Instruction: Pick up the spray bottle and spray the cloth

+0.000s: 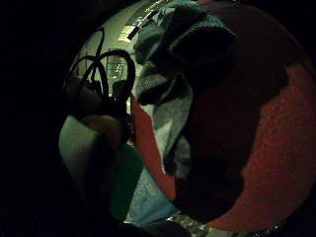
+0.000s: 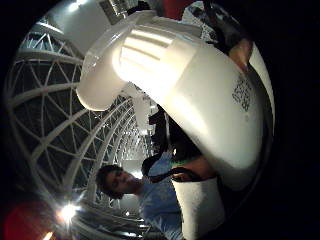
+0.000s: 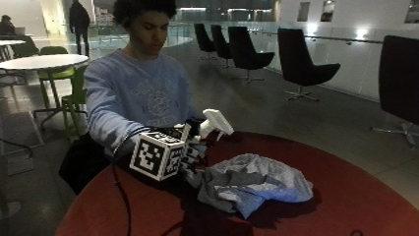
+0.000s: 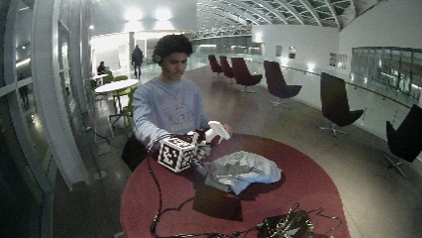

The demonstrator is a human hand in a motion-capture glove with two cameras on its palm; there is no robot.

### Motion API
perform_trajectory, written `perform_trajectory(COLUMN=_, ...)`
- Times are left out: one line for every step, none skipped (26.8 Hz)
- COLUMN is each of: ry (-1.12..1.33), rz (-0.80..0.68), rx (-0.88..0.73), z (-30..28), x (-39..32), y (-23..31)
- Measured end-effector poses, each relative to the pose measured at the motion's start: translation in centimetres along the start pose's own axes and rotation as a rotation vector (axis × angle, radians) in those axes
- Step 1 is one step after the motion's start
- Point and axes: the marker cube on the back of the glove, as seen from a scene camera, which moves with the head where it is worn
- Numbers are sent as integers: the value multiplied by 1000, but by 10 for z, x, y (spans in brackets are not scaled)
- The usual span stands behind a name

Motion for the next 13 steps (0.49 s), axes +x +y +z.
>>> perform_trajectory(ry=1, rz=2, rx=-1, z=1, x=0, y=0)
perform_trajectory(ry=1, rz=5, rx=-4, z=1, x=1, y=0)
perform_trajectory(ry=3, rz=9, rx=-7, z=2, x=1, y=-1)
perform_trajectory(ry=5, rz=14, rx=-11, z=2, x=2, y=-1)
perform_trajectory(ry=7, rz=19, rx=-15, z=3, x=3, y=-1)
perform_trajectory(ry=10, rz=24, rx=-19, z=4, x=3, y=-1)
perform_trajectory(ry=11, rz=28, rx=-23, z=4, x=4, y=-1)
perform_trajectory(ry=12, rz=31, rx=-25, z=5, x=5, y=-1)
perform_trajectory(ry=12, rz=32, rx=-27, z=5, x=5, y=-2)
perform_trajectory(ry=12, rz=32, rx=-29, z=6, x=5, y=-2)
perform_trajectory(ry=12, rz=32, rx=-30, z=6, x=5, y=-2)
perform_trajectory(ry=11, rz=30, rx=-31, z=6, x=5, y=-2)
perform_trajectory(ry=10, rz=27, rx=-32, z=6, x=5, y=-3)
